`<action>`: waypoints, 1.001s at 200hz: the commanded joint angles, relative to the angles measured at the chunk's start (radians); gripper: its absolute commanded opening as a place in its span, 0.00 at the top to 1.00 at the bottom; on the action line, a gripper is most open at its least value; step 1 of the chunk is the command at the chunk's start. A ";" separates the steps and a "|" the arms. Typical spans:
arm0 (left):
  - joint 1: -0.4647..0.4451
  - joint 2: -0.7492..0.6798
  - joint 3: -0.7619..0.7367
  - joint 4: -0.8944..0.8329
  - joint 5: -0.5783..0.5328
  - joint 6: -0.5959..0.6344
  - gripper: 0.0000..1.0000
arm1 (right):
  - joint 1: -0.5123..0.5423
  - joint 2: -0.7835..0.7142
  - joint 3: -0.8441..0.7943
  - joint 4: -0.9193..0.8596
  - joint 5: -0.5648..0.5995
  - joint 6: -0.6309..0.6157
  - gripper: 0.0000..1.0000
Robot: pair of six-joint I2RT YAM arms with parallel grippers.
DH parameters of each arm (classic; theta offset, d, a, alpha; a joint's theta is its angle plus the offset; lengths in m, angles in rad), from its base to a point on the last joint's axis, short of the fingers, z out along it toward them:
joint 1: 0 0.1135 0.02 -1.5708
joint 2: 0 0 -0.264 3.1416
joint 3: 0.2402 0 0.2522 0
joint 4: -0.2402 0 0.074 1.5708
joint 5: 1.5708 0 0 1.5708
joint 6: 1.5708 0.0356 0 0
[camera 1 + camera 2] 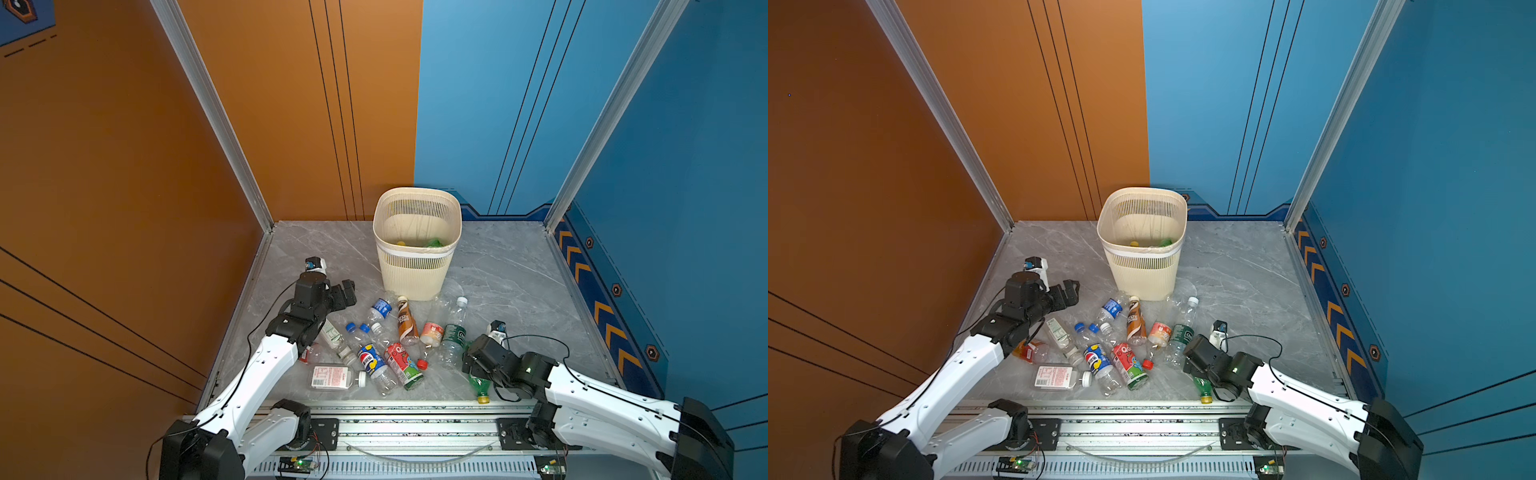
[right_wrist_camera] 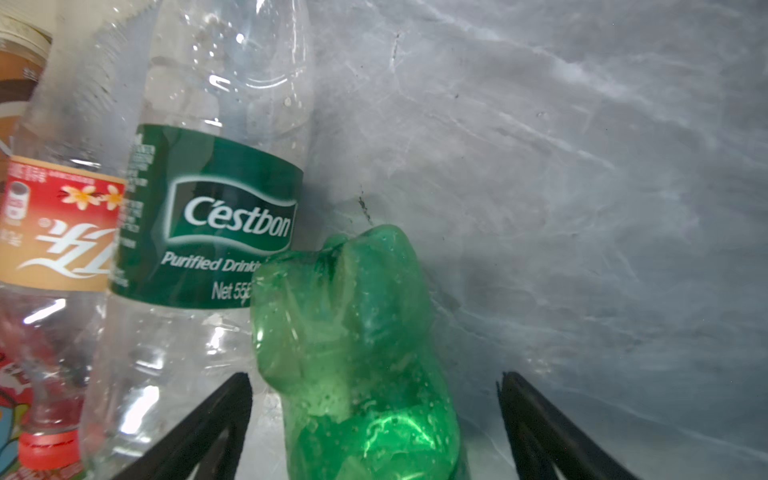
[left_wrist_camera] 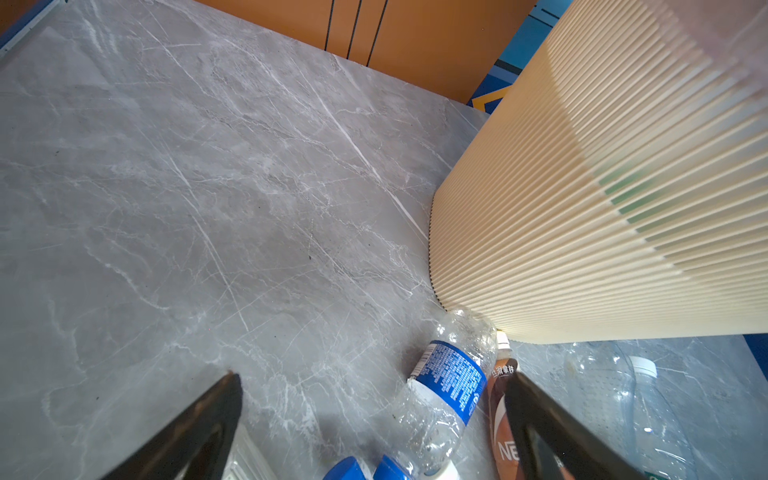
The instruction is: Put the plastic bottles in the bin
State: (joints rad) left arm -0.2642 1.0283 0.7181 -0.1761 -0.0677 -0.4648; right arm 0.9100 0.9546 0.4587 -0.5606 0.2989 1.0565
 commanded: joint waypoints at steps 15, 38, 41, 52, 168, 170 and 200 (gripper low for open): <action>0.014 -0.027 0.006 -0.005 0.013 -0.001 0.01 | 0.004 0.060 0.001 0.063 0.055 0.007 0.18; 0.020 -0.027 0.006 -0.040 0.014 -0.002 0.01 | -0.003 0.080 0.001 0.065 0.071 0.012 0.26; 0.020 -0.026 0.006 -0.040 0.014 -0.001 0.01 | -0.005 0.081 0.001 0.065 0.072 0.013 0.27; 0.021 -0.024 0.006 -0.040 0.015 -0.003 0.00 | -0.010 0.079 -0.001 0.065 0.080 0.018 0.29; 0.029 -0.002 -0.005 -0.050 0.026 -0.022 0.00 | -0.230 -0.259 0.131 -0.120 0.158 -0.156 0.40; 0.029 -0.002 -0.005 -0.051 0.026 -0.023 0.00 | -0.243 -0.262 0.142 -0.123 0.157 -0.167 0.40; 0.032 -0.012 -0.022 -0.047 0.028 -0.032 0.00 | -0.353 -0.265 0.298 -0.099 0.148 -0.330 0.42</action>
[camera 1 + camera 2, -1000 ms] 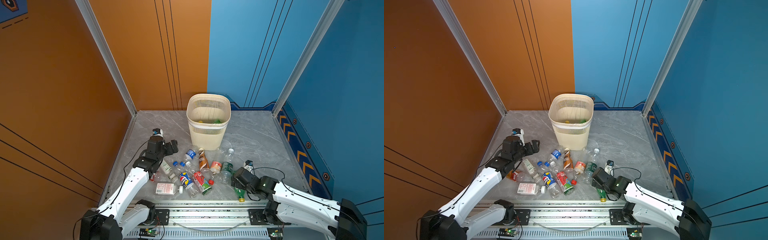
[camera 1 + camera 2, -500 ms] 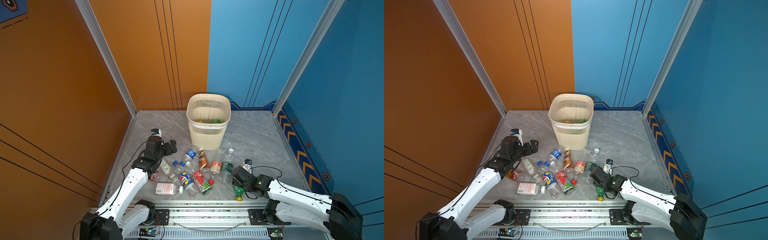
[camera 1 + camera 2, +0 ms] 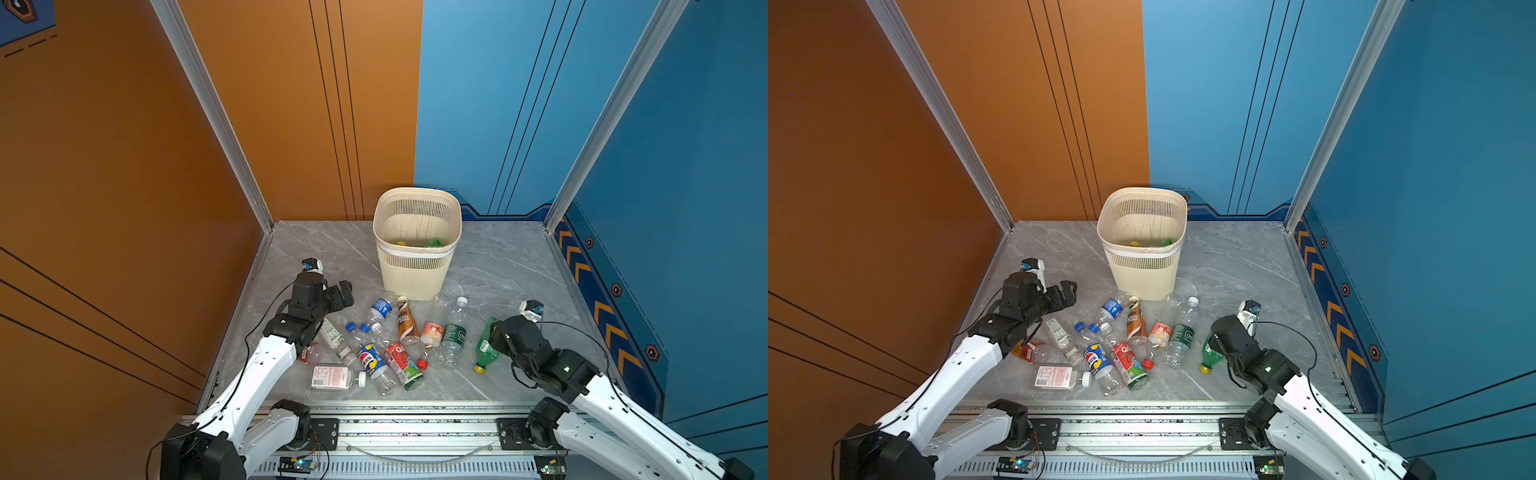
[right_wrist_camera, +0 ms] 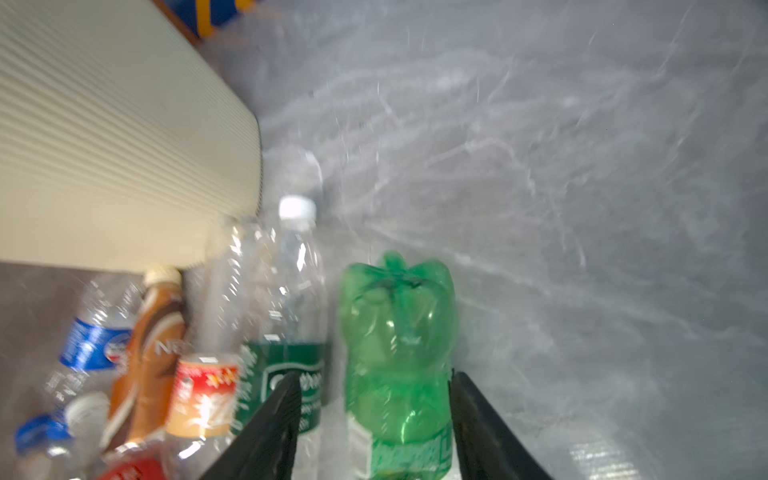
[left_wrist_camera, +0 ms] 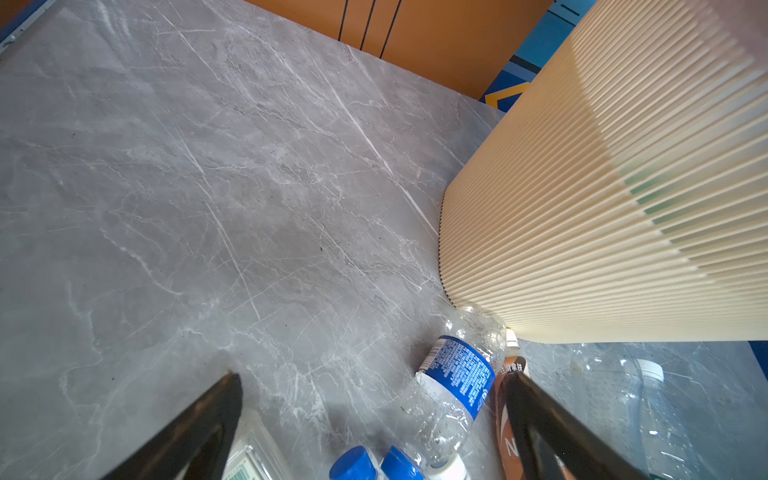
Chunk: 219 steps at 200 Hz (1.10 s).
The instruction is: Put the plastic bottles in the bin
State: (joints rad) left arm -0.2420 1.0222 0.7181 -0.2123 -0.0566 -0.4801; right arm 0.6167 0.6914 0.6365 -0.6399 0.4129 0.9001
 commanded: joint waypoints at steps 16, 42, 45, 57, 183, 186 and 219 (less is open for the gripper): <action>0.012 -0.013 -0.028 -0.020 0.020 -0.028 0.00 | -0.099 0.043 0.214 0.035 0.029 -0.246 0.42; 0.012 -0.025 -0.035 -0.030 0.021 -0.025 0.00 | -0.125 0.166 0.385 0.074 0.001 -0.311 0.41; 0.014 -0.026 -0.038 -0.030 0.021 -0.026 0.00 | -0.127 0.180 0.399 0.069 -0.005 -0.312 0.41; 0.016 -0.035 -0.040 -0.038 0.023 -0.034 0.00 | -0.144 0.221 0.422 0.051 -0.027 -0.297 0.38; 0.048 0.027 -0.045 0.000 0.077 -0.060 0.00 | -0.327 0.144 -0.137 0.176 -0.165 -0.027 0.00; 0.049 0.028 -0.047 0.001 0.076 -0.061 0.00 | -0.329 0.149 -0.141 0.184 -0.168 -0.027 0.00; 0.051 0.016 -0.047 -0.014 0.075 -0.071 0.00 | -0.340 0.257 -0.146 0.279 -0.198 -0.037 0.00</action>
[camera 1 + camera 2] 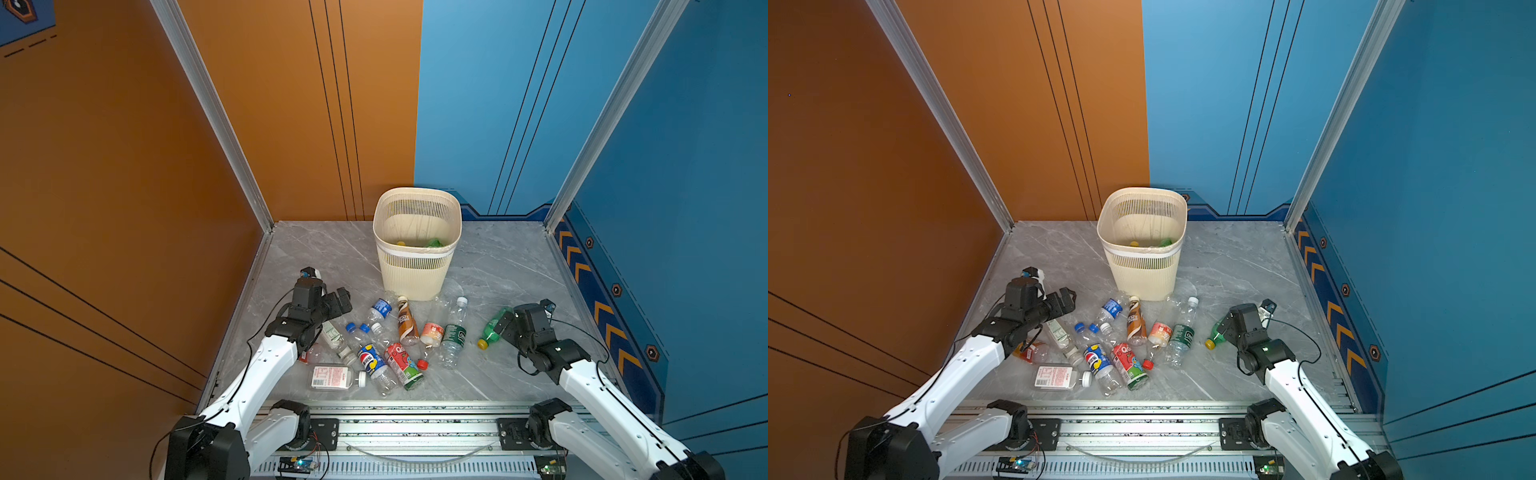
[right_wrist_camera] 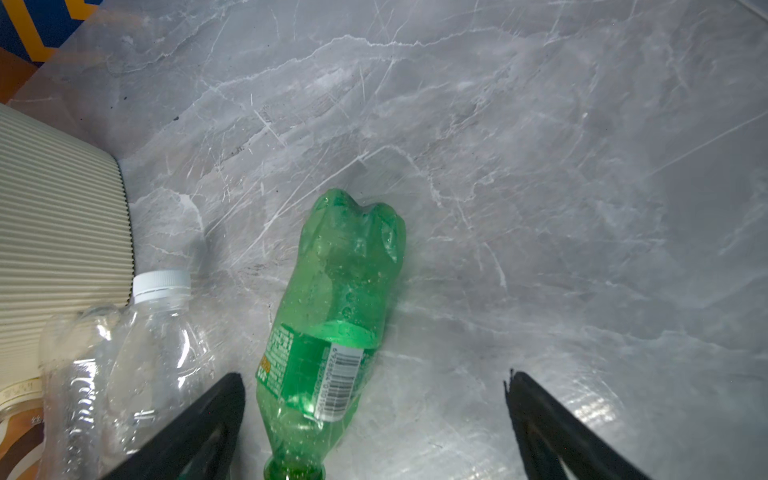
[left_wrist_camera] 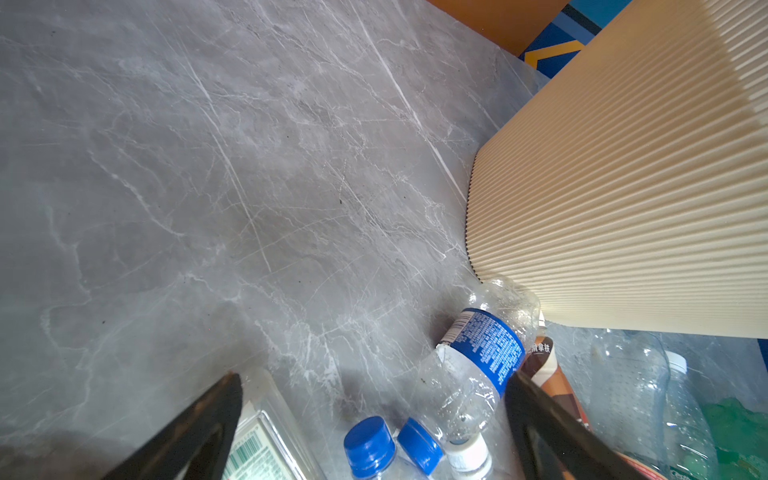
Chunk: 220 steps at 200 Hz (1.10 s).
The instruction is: Put the plastic bottles in the bin
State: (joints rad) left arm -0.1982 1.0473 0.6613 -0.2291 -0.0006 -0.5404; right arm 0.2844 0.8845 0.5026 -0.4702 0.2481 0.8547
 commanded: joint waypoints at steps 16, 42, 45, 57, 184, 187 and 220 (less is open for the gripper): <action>0.008 -0.020 0.004 0.001 0.008 -0.006 0.00 | -0.008 0.130 -0.012 0.166 -0.036 0.007 0.00; 0.013 -0.035 0.012 -0.023 0.008 -0.009 0.00 | -0.005 0.238 0.004 0.194 -0.051 0.030 0.00; 0.013 -0.039 0.012 -0.025 0.008 -0.007 0.00 | -0.004 0.248 0.002 0.200 -0.048 0.033 0.00; 0.016 -0.047 0.011 -0.033 -0.003 -0.002 0.00 | -0.004 0.281 -0.008 0.230 -0.044 0.046 0.02; 0.048 -0.076 0.007 -0.071 -0.015 0.001 0.00 | 0.007 0.266 0.026 0.245 0.005 0.014 0.47; 0.050 -0.076 0.009 -0.072 -0.016 -0.002 0.00 | 0.007 0.256 0.030 0.237 0.005 0.011 0.47; 0.054 -0.078 0.006 -0.066 -0.009 -0.008 0.00 | 0.015 0.146 0.112 0.159 0.037 -0.039 0.51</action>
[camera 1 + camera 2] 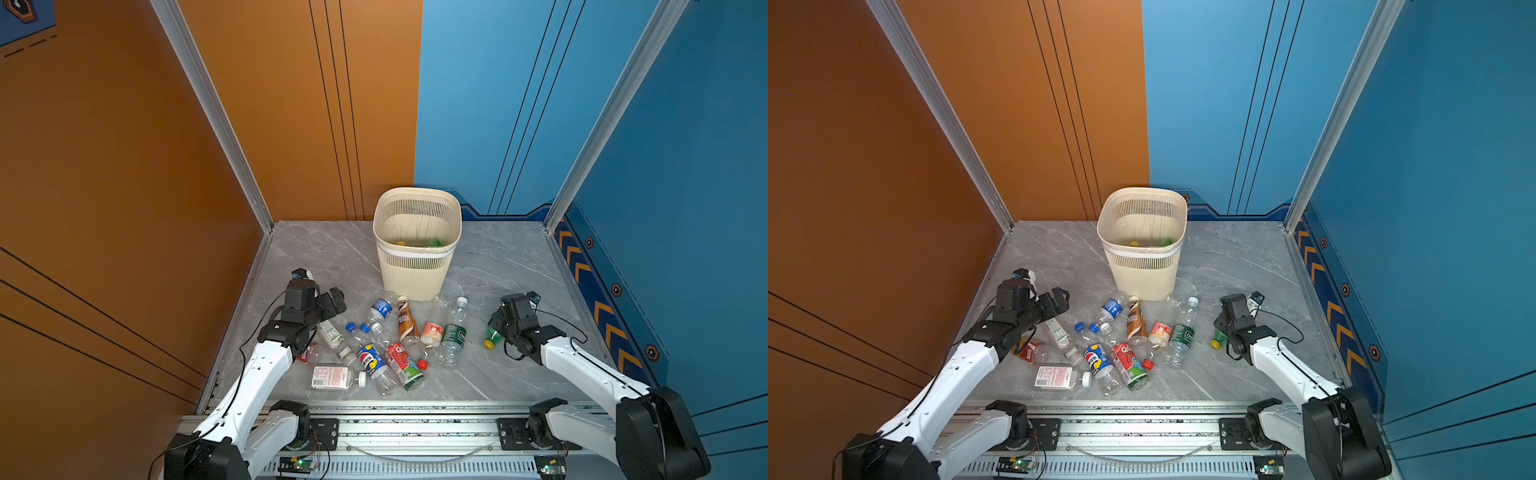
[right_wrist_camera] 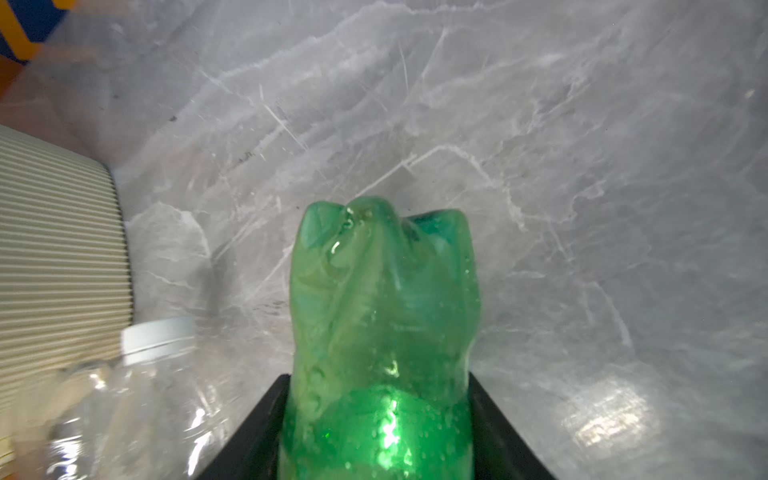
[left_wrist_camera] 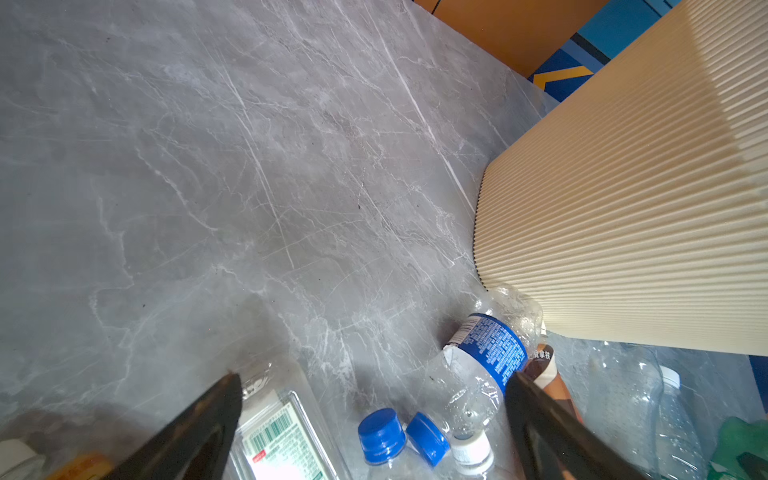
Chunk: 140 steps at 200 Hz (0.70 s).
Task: Put the plastic bottles in the bin
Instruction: 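Lift the green bottle and carry it over the wastebasket with the right gripper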
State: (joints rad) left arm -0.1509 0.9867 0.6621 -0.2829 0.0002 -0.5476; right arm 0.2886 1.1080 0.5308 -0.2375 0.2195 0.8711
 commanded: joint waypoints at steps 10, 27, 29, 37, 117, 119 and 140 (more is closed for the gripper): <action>0.011 -0.017 0.005 -0.019 -0.015 -0.004 0.00 | 0.010 -0.109 0.118 -0.100 0.077 -0.070 0.52; 0.016 -0.022 0.010 -0.030 -0.006 -0.010 0.00 | 0.012 -0.149 0.203 -0.133 0.076 -0.111 0.53; 0.015 -0.023 0.008 -0.029 -0.005 -0.008 0.00 | 0.012 -0.152 0.215 -0.135 0.076 -0.117 0.53; 0.017 -0.024 0.006 -0.026 -0.006 -0.003 0.00 | 0.015 -0.158 0.264 -0.142 0.074 -0.142 0.54; 0.035 -0.058 -0.005 -0.049 -0.008 -0.027 0.00 | 0.145 0.099 0.828 -0.057 0.023 -0.330 0.54; 0.034 -0.057 -0.007 -0.049 -0.006 -0.026 0.00 | 0.150 0.110 0.843 -0.054 0.021 -0.334 0.54; 0.037 -0.058 -0.008 -0.064 -0.012 -0.020 0.00 | 0.197 0.237 0.986 -0.032 0.006 -0.378 0.54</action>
State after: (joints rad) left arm -0.1238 0.9386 0.6617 -0.3092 -0.0002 -0.5667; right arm 0.4400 1.2236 1.3823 -0.3073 0.2581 0.5800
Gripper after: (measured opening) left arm 0.996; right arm 0.563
